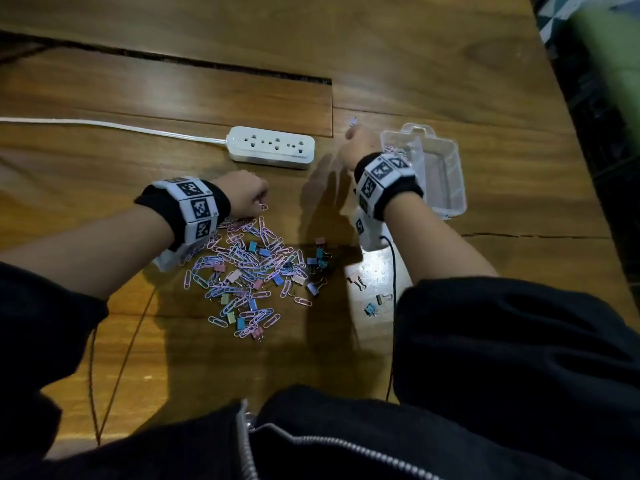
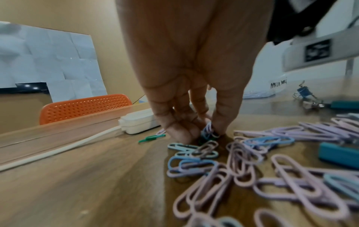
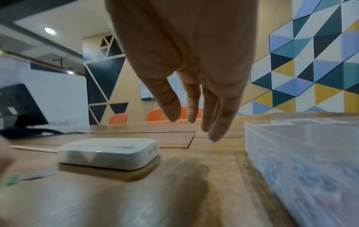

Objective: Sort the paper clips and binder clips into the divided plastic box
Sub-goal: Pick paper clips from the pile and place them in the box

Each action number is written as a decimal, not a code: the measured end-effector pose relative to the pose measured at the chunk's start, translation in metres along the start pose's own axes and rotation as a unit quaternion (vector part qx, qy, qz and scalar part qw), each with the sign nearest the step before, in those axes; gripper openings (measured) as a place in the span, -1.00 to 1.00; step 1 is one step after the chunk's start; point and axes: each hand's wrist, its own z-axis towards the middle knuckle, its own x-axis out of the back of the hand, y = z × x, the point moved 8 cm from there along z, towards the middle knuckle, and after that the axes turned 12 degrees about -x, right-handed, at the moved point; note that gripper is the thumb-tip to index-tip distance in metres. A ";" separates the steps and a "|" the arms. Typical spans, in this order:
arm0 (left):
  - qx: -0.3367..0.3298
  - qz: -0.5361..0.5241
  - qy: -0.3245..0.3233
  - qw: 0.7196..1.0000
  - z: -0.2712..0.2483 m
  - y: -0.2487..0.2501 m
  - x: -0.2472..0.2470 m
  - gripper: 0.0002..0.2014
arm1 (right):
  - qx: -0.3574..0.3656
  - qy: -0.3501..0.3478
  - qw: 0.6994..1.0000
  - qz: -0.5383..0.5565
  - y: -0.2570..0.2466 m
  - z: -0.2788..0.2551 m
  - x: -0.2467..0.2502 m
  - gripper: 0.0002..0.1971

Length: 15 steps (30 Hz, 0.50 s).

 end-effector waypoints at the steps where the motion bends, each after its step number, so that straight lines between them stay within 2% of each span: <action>1: 0.000 0.002 0.002 1.000 -0.001 0.000 -0.001 -0.80 | -0.008 -0.008 1.000 -0.027 -0.004 0.009 0.000 -0.70; 4: 0.000 -0.002 0.019 1.000 -0.003 -0.002 -0.005 -0.81 | 0.021 -0.030 0.987 -0.154 -0.015 0.025 -0.011 -0.61; 7: -0.003 -0.010 0.032 0.999 -0.003 -0.007 -0.005 -0.81 | 0.034 -0.021 0.955 -0.294 -0.016 0.045 -0.025 -0.62; 10: -0.015 -0.024 0.039 0.999 -0.001 -0.008 -0.005 -0.87 | 0.037 -0.019 0.935 -0.353 -0.025 0.056 -0.032 -0.61; 13: 0.009 -0.105 0.070 0.992 -0.003 -0.017 -0.002 -0.98 | 0.073 0.002 0.911 -0.406 -0.034 0.039 -0.020 -0.47; 15: 0.030 -0.197 0.115 0.973 -0.004 -0.026 0.003 -0.97 | 0.093 -0.001 0.885 -0.457 -0.030 0.033 -0.015 -0.49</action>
